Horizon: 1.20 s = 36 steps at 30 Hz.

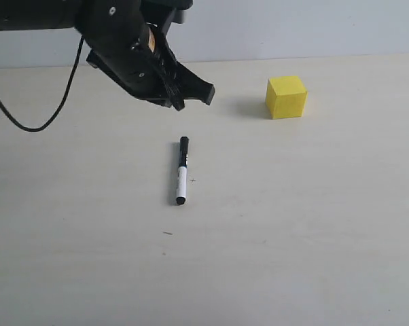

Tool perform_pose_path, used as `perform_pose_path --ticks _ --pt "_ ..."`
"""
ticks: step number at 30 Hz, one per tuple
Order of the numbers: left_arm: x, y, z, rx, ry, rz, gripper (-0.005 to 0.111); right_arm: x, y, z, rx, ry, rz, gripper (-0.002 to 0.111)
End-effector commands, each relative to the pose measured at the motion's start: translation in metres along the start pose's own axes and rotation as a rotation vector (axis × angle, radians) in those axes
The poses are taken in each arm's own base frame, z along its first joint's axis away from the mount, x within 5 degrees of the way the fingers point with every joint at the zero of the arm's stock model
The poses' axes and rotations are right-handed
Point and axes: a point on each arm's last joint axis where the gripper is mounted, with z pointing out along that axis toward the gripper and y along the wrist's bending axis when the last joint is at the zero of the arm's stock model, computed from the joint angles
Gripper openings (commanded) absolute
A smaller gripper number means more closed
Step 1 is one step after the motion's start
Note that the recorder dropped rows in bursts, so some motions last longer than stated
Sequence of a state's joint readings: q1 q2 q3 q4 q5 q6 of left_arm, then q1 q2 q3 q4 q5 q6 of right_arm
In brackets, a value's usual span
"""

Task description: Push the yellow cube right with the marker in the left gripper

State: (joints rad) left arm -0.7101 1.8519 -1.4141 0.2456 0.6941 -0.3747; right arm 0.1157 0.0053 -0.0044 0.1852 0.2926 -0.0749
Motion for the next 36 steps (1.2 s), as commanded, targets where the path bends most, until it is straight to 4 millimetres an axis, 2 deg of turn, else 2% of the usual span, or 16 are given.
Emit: perform_pose_path --ticks 1,5,7,8,9,12,18,24,36 --pt "0.012 -0.003 -0.015 0.108 -0.234 0.020 0.001 0.001 0.000 0.000 -0.001 -0.007 -0.003 0.000" --pt "0.032 -0.007 -0.042 0.259 -0.591 0.108 0.001 0.001 0.000 0.000 -0.001 -0.007 -0.003 0.000" --pt "0.052 -0.009 -0.060 0.334 -0.776 0.194 0.001 0.001 0.000 0.000 -0.001 -0.007 -0.003 0.000" --pt "0.063 -0.008 -0.065 0.361 -0.826 0.198 0.001 0.001 0.000 0.000 -0.001 -0.007 -0.003 0.000" --pt "0.072 -0.006 -0.079 0.391 -0.919 0.191 0.001 0.001 0.000 0.000 -0.001 -0.007 -0.003 0.000" --pt "0.098 0.002 -0.101 0.417 -1.026 0.193 0.001 0.001 0.000 0.000 -0.001 -0.007 -0.003 0.000" --pt "0.134 0.016 -0.138 0.359 -1.089 0.243 0.001 0.001 0.000 0.000 -0.001 -0.007 -0.003 0.000" --pt "0.159 0.027 -0.145 0.309 -0.969 0.225 0.001 0.001 0.000 0.000 -0.001 -0.007 -0.003 0.000" --pt "0.164 0.030 -0.147 0.283 -0.925 0.225 0.001 0.001 0.000 0.000 -0.001 -0.007 -0.003 0.000"
